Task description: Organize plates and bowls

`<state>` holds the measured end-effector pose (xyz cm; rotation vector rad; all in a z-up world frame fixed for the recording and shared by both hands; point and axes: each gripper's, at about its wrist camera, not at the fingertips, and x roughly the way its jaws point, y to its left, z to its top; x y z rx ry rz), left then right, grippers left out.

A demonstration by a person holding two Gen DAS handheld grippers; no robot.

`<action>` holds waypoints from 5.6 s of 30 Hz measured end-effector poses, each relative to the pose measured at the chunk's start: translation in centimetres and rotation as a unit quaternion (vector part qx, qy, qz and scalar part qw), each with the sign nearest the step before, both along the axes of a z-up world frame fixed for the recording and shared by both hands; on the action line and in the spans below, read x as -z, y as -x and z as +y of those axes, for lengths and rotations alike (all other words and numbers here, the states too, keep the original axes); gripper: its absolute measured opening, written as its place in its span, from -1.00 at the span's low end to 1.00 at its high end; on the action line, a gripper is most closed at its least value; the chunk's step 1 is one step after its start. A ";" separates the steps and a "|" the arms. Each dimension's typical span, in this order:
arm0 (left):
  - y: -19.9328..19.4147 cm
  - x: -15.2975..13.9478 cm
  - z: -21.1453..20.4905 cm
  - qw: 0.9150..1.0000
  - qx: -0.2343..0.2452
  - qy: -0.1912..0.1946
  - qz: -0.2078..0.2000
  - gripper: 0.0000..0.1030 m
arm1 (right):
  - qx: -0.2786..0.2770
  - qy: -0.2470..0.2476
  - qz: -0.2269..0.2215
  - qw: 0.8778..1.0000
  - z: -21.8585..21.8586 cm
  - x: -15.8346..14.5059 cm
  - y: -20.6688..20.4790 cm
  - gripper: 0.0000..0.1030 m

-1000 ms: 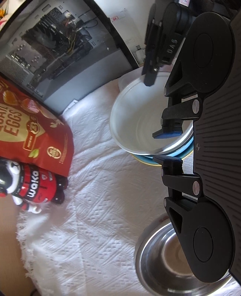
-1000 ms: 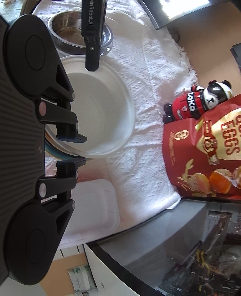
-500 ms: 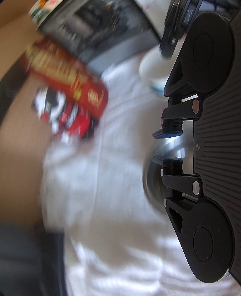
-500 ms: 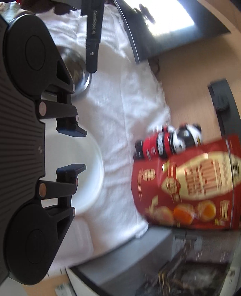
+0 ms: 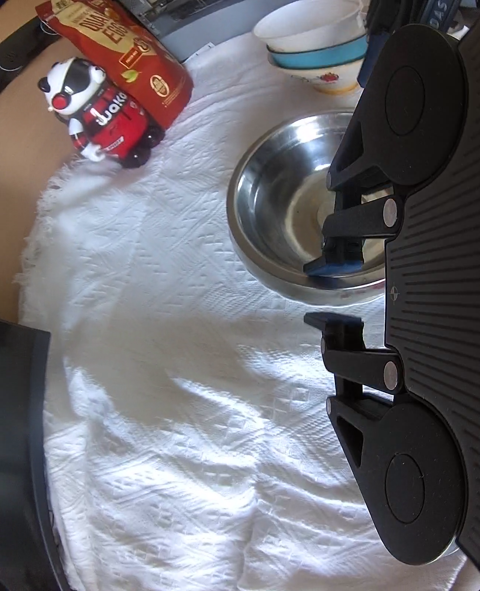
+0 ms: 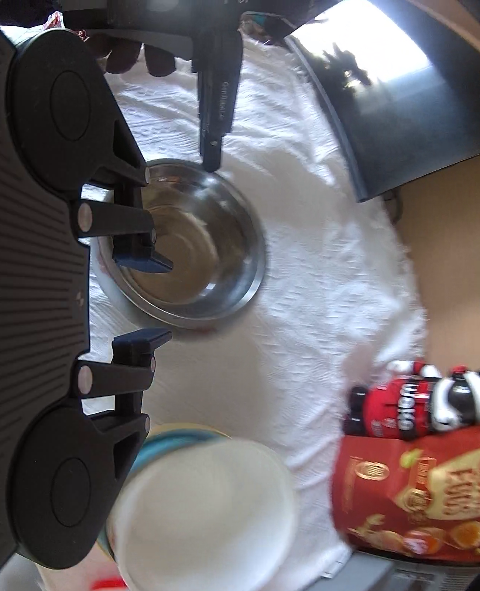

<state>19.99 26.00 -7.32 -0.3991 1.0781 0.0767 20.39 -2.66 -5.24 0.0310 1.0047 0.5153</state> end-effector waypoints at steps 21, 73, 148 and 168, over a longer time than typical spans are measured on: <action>-2.6 4.7 -0.4 0.999 -0.017 0.032 0.038 -0.36 | 0.031 -0.008 0.102 0.994 2.7 8.2 -2.7 -0.19; -4.2 -3.2 -19.8 0.989 0.112 0.081 -0.053 -0.38 | 0.077 0.061 -0.108 0.989 -18.7 -1.0 -6.8 -0.14; -6.0 1.9 -22.7 0.994 0.091 0.056 0.025 0.03 | -0.046 -0.086 0.170 0.981 -19.0 8.3 -11.1 0.32; -4.2 2.1 -19.4 0.995 0.079 0.062 0.029 -0.13 | -0.079 -0.080 0.160 0.981 -14.9 8.4 -10.3 0.32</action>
